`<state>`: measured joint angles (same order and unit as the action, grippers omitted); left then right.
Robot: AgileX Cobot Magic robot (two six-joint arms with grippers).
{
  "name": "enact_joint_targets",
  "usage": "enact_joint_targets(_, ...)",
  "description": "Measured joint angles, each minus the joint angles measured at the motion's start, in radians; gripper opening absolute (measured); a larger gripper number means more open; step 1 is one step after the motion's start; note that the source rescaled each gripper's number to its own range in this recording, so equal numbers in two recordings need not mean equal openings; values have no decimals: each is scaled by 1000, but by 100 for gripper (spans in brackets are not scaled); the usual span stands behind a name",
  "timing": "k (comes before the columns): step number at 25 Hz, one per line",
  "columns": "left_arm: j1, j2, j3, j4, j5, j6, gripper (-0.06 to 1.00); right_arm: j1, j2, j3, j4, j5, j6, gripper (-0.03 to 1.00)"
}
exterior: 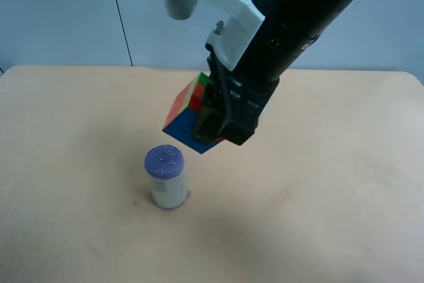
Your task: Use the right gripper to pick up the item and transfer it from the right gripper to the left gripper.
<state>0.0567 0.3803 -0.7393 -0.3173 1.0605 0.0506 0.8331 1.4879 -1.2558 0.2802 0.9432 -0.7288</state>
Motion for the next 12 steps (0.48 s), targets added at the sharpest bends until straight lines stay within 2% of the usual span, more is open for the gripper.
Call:
enact_joint_targets(4,0,154,-95,-94,49,30,100,54,0,-1,-24,-64,-2,0)
enact_joint_targets(9,-4,279,-166,-198,107,71,100,58,0,-3,-34,-118,-20,0)
enact_joint_targets(12,-42,327,-177,-250,124,81,100,59,0,-3,-24,-155,-49,0)
